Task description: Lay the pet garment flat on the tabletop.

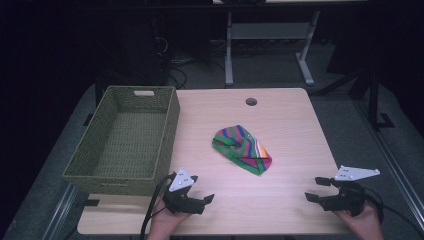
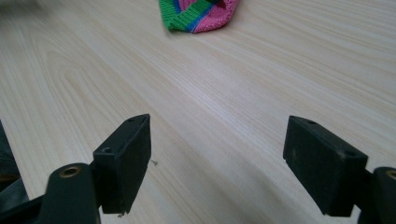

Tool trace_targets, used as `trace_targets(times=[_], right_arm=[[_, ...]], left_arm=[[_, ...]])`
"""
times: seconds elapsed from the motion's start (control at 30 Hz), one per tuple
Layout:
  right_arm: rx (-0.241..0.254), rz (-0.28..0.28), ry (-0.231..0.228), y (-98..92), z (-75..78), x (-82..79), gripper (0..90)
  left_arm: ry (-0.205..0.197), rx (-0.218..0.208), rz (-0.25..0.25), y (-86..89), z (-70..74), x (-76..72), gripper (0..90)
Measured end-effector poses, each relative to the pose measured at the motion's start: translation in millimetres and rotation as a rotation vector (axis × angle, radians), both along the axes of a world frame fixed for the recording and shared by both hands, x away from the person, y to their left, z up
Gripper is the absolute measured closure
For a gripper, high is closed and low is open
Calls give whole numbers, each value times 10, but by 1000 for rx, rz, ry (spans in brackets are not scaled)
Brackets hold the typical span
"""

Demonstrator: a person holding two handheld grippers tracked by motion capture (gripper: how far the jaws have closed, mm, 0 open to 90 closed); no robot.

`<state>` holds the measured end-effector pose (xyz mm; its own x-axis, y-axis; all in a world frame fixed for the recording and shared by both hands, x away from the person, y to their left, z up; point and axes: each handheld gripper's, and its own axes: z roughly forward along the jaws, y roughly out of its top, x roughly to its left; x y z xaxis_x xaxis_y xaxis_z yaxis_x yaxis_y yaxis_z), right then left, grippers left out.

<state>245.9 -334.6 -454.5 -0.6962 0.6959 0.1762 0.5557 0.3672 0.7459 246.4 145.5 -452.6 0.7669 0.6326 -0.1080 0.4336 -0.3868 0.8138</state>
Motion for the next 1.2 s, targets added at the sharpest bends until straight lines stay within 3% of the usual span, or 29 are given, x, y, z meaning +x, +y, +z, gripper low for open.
trace_targets(times=[0.2,0.5,0.63,1.2], right_arm=[[4,21,-8,124,101,106,200],[-12,81,20,305,264,303,201],[-35,109,32,392,376,416,195],[-100,199,81,804,567,802,190]], left_arm=[[-1,-9,9,17,2,6,157],[-4,-18,-5,49,19,3,157],[-10,-10,-12,49,25,4,157],[-6,-24,-11,57,27,7,156]])
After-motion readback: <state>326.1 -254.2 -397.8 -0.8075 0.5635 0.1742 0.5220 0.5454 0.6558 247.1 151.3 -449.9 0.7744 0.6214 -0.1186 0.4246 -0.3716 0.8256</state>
